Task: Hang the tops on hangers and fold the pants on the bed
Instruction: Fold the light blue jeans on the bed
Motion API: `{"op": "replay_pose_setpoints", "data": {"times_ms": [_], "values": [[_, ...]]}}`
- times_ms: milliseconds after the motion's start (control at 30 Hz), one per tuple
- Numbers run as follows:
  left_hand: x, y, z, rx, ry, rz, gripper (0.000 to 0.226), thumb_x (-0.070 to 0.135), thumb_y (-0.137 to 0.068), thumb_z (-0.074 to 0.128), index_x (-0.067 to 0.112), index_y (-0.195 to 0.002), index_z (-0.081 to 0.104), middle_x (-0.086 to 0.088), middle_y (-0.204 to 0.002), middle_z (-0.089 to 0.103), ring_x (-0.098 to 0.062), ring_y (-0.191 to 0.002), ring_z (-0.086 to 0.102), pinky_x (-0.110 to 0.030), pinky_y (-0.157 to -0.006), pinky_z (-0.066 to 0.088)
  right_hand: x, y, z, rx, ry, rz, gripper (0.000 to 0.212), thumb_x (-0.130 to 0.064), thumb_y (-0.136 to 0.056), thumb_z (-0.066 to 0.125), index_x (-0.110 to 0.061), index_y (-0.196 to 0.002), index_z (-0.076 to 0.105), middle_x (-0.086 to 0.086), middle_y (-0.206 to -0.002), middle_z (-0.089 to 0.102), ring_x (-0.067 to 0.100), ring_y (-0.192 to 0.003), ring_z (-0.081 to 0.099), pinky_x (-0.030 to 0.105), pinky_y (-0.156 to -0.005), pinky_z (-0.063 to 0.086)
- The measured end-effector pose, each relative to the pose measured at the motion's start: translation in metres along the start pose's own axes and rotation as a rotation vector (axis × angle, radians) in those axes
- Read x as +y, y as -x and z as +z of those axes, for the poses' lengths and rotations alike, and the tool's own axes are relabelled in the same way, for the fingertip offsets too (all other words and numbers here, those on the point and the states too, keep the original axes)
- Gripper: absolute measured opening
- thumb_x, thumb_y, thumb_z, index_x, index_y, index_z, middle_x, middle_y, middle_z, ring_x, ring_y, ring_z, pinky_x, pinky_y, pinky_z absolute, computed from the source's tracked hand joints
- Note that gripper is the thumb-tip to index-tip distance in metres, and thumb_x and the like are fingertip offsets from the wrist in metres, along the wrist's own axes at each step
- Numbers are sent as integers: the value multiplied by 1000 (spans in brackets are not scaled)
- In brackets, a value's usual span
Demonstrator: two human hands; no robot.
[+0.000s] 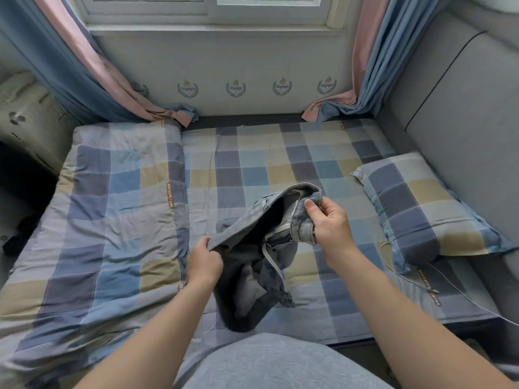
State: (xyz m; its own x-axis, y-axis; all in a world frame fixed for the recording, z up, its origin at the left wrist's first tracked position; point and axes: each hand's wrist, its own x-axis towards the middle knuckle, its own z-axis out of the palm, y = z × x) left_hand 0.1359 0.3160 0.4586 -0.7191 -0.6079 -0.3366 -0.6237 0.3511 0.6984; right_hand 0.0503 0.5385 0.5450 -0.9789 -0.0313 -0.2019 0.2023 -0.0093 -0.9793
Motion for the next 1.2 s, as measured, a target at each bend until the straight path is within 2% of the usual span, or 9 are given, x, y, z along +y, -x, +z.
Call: {"op": "replay_pose_setpoints", "data": {"times_ms": [100, 233, 400, 500, 567, 633, 800, 1033, 1200], "values": [[14, -3, -2, -56, 224, 39, 32, -1, -89, 40, 17, -99, 65, -7, -91, 70, -29, -80, 61, -39, -72, 51, 22, -4, -9, 47, 219, 152, 10, -11, -100, 57, -11, -102, 66, 6, -96, 70, 23, -93, 65, 34, -76, 55], [31, 5, 1, -177, 222, 200, 25, 8, -99, 48, 20, -95, 69, 0, -79, 68, -16, -71, 57, -32, -63, 44, 38, 1, -14, -107, 443, 360, 65, -20, -92, 69, -16, -148, 35, 9, -145, 46, 26, -124, 51, 38, -95, 46], [53, 12, -18, -357, 159, 414, 17, 22, -101, 58, 19, -97, 74, -5, -86, 73, -14, -73, 59, -30, -68, 45, 43, 12, -2, -365, 898, 49, 104, -46, -78, 78, -42, -156, 10, -6, -166, 6, 22, -152, 9, 54, -121, 17], [72, 17, -30, -499, 95, 508, 13, 24, -97, 63, 24, -92, 75, -11, -79, 69, -11, -64, 52, -29, -61, 40, 47, 16, 16, -406, 1018, -164, 81, -37, -84, 72, -47, -150, 27, -6, -163, 20, 20, -151, 14, 49, -120, 13], [76, 17, -34, -521, 22, 532, 14, 14, -94, 62, 24, -93, 72, -7, -77, 68, -7, -61, 52, -26, -60, 41, 44, 14, 22, -319, 947, -240, 46, -17, -88, 61, -33, -130, 56, 2, -136, 58, 27, -130, 48, 42, -108, 37], [72, 14, -37, -403, -171, 542, 31, 3, -87, 56, 30, -96, 68, 7, -81, 65, -4, -69, 55, -21, -62, 42, 36, 10, 23, -249, 896, -215, 32, -2, -87, 52, -22, -108, 66, 6, -101, 70, 31, -98, 63, 41, -83, 52], [30, 2, -23, -10, -454, 386, 34, -1, -81, 55, 21, -107, 59, -2, -106, 49, -27, -97, 54, -33, -70, 41, 30, 2, 29, -198, 890, -296, 28, 6, -79, 47, -14, -88, 64, 4, -82, 66, 29, -81, 59, 38, -67, 49], [-48, -24, -42, 123, -618, 121, 26, 8, -87, 56, 20, -107, 66, -5, -118, 61, -32, -108, 52, -38, -80, 46, 55, -23, -5, -29, 920, -139, 36, 11, -79, 41, -9, -96, 66, 14, -90, 66, 35, -84, 57, 35, -63, 43], [-78, -33, -62, 185, -702, 65, 28, 11, -86, 58, 25, -107, 67, -2, -123, 60, -32, -113, 47, -40, -88, 44, 81, -35, -41, 15, 1117, -24, 27, 7, -82, 45, -15, -83, 59, 13, -92, 64, 30, -79, 48, 30, -58, 32]]}}
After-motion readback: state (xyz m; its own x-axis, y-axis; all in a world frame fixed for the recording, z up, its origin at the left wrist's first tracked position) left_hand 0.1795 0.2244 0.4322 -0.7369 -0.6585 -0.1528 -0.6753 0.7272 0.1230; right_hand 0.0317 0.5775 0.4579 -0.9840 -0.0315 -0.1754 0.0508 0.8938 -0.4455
